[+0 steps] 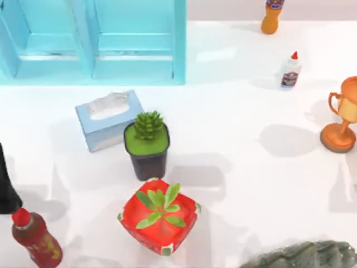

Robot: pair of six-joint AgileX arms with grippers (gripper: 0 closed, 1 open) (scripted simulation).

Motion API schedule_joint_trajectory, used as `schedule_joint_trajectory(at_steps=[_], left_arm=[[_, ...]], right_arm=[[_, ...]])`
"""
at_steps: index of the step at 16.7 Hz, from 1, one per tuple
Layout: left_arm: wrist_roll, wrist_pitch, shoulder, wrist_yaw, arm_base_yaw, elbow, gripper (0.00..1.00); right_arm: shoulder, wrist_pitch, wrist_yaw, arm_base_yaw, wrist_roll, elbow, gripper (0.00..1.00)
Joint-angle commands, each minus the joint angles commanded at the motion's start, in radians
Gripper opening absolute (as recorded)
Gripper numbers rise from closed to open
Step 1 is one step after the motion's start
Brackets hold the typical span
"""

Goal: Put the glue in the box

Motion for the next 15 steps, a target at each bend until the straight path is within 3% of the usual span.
schedule_joint_trajectory(at_steps=[7,15], left_arm=[[0.000,0.000,0.000,0.000,0.000,0.000,1.00],[0.000,0.000,0.000,0.000,0.000,0.000,1.00]], right_arm=[[0.157,-0.004,-0.010,0.021,0.006,0.139,1.00],[0.875,-0.011,0.007,0.108,0.062,0.724,1.00]])
